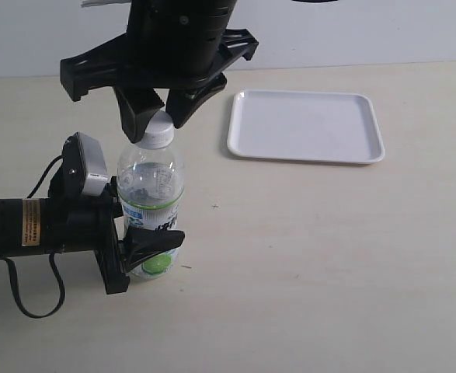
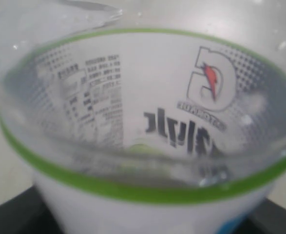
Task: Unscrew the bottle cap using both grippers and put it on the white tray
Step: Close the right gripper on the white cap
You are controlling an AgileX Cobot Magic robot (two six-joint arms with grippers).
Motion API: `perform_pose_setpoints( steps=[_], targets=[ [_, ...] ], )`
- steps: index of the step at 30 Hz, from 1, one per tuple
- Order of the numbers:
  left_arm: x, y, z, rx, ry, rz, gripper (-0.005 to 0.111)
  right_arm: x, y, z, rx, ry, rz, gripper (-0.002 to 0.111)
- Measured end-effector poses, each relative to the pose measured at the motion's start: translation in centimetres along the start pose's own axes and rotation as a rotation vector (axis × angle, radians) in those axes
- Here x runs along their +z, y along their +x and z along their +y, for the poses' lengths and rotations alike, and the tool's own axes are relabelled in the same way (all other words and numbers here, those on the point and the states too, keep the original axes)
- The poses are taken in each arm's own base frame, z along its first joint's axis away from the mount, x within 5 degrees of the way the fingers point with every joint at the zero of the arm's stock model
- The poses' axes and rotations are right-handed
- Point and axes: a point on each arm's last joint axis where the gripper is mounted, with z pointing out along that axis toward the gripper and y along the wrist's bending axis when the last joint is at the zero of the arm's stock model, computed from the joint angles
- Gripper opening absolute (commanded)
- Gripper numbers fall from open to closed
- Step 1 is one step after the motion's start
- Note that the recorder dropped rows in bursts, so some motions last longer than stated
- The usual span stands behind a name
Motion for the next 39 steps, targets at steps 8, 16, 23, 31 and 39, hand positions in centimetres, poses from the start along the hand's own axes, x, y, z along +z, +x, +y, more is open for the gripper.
perform_pose_setpoints(
  steps=[8,16,23,31,39],
  targets=[
    [0.00,0.00,0.00,0.000,0.000,0.000,0.000,0.00,0.00,0.00,0.000,0.000,0.000,0.018],
    [0.00,0.00,0.00,0.000,0.000,0.000,0.000,0.00,0.00,0.00,-0.008,0.000,0.000,0.000],
    [0.00,0.00,0.00,0.000,0.000,0.000,0.000,0.00,0.00,0.00,-0.016,0.000,0.000,0.000],
    [0.00,0.00,0.00,0.000,0.000,0.000,0.000,0.00,0.00,0.00,-0.016,0.000,0.000,0.000],
    [0.00,0.00,0.00,0.000,0.000,0.000,0.000,0.00,0.00,0.00,-0.018,0.000,0.000,0.000]
  ],
)
